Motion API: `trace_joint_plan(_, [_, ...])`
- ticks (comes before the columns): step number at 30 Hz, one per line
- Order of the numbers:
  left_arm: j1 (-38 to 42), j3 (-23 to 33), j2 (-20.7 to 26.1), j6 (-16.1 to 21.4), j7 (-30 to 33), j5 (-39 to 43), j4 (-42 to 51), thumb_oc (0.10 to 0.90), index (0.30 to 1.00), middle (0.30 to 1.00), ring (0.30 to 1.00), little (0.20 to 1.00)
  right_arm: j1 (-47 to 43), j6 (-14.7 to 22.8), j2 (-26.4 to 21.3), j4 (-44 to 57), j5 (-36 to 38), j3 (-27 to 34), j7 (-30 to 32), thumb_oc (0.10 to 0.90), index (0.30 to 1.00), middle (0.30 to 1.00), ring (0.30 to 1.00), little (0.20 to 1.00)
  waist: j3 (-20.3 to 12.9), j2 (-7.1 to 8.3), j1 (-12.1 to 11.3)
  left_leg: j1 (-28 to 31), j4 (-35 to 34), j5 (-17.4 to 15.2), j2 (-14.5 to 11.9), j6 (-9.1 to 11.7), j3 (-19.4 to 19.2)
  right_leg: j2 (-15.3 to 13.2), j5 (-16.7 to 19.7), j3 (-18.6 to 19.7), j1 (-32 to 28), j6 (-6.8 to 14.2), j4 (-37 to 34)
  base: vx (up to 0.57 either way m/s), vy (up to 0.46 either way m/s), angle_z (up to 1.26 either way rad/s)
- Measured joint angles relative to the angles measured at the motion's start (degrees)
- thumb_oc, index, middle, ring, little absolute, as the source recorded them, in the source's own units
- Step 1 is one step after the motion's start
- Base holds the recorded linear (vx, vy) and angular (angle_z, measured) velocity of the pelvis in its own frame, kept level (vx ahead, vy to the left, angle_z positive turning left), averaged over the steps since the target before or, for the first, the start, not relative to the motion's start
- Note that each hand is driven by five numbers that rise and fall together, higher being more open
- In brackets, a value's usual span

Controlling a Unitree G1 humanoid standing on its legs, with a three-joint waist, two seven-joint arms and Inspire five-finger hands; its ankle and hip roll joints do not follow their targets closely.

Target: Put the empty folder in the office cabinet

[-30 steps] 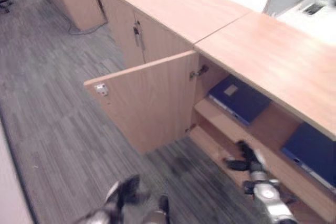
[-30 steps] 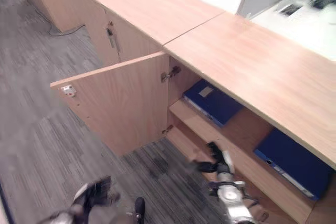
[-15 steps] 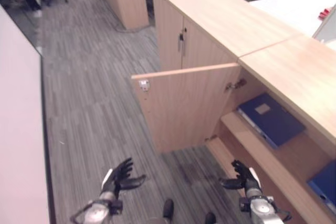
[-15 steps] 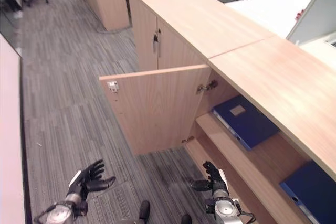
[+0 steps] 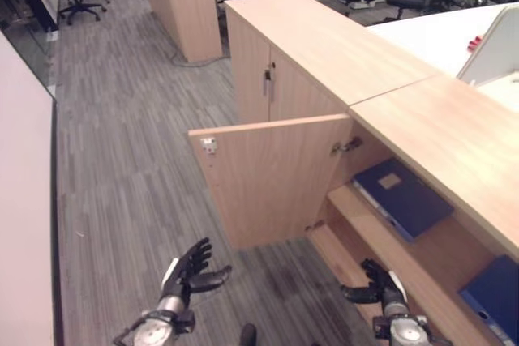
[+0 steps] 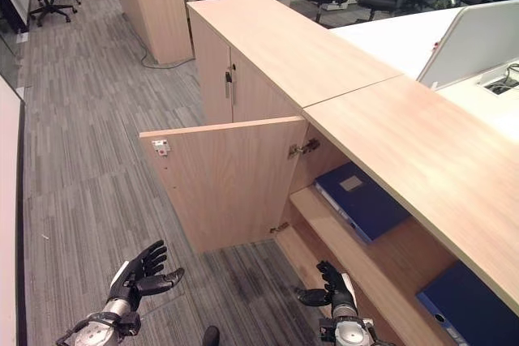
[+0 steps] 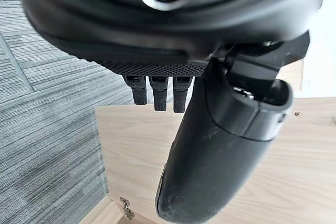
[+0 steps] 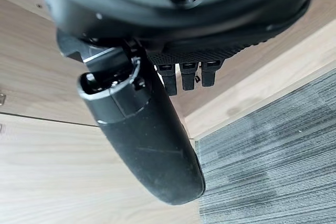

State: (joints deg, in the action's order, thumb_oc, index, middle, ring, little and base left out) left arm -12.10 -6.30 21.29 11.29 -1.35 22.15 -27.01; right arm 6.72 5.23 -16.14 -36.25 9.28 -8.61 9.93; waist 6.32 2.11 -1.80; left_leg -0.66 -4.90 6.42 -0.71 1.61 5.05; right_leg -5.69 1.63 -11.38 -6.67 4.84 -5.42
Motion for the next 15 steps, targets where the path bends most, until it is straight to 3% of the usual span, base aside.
trace_joint_plan(7, [0.88,2.83,0.29,-0.01,2.30,0.12,-0.10,0.800,0.900,0.900,0.900,0.900,-0.01,-0.01,-0.10,0.00,-0.01,-0.02,-0.19,0.800,0.900,0.900,0.900,0.900,-0.83,-0.76,0.02,-0.01,0.00,-0.14,0.00,-0.28,0.07,0.02,0.02,-0.04,0.01,-0.03,0.00,0.00,0.004,0.00])
trace_joint_plan(15, [10.82,7.18,4.75,0.24,6.07,0.25,-9.53,0.800,0.900,0.900,0.900,0.900,-0.04,-0.05,-1.15,0.05,0.00,-0.71,-2.00,0.800,0.900,0.900,0.900,0.900,-1.66,-0.59,0.72,0.11,0.01,0.05,-0.22,0.06,-0.56,0.10,0.21,0.41,0.20,-0.27,0.00,0.01,0.036,-0.04])
